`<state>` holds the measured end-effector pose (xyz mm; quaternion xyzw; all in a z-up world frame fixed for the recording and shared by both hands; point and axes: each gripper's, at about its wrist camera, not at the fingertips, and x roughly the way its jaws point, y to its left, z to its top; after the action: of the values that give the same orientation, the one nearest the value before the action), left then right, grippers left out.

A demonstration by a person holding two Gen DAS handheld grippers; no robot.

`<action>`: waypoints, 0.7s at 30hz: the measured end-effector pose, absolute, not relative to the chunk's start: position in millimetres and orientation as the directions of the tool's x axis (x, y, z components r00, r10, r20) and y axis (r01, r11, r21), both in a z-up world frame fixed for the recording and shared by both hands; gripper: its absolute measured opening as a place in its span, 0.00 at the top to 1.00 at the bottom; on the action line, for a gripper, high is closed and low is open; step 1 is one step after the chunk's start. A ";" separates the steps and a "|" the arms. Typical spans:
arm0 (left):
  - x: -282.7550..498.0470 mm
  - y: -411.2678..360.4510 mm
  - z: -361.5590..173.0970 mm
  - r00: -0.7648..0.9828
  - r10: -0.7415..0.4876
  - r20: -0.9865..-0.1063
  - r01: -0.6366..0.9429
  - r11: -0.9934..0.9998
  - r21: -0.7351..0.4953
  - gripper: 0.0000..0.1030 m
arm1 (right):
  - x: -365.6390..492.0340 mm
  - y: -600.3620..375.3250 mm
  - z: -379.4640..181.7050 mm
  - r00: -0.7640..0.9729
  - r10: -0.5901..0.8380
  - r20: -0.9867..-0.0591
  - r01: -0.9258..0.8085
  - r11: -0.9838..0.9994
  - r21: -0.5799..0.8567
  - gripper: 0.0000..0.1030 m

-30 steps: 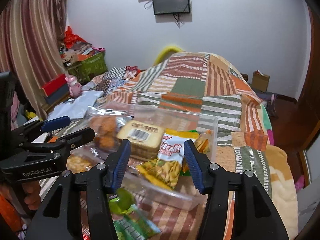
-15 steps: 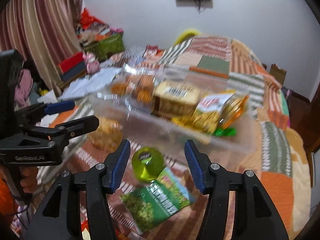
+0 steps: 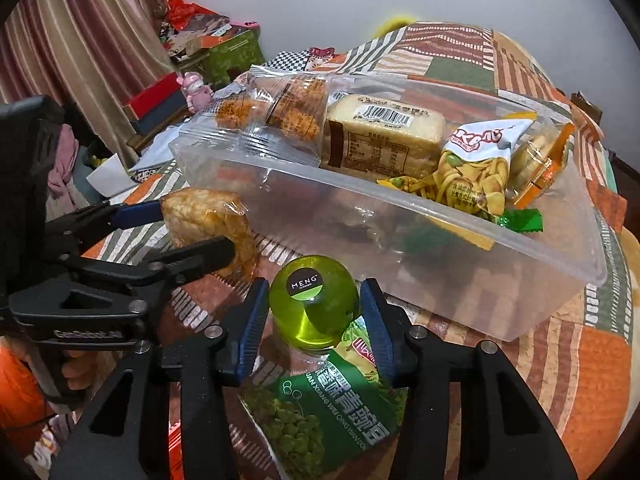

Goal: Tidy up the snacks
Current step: 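Grasp square cracker bag with left tool while right tool grasps green jelly cup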

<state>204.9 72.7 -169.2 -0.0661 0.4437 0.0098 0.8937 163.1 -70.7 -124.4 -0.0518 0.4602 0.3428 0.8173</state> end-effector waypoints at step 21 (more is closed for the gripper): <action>171.0 80.5 -137.1 0.687 -0.050 -0.725 -0.079 0.987 -0.143 0.28 | 147.9 -84.0 -83.7 0.460 0.537 -0.707 -0.606 0.772 0.193 0.59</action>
<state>171.0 80.5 -137.1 -0.0814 0.3958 0.0079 0.9147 147.9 -84.0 -83.7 -0.0429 0.3972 0.3348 0.8534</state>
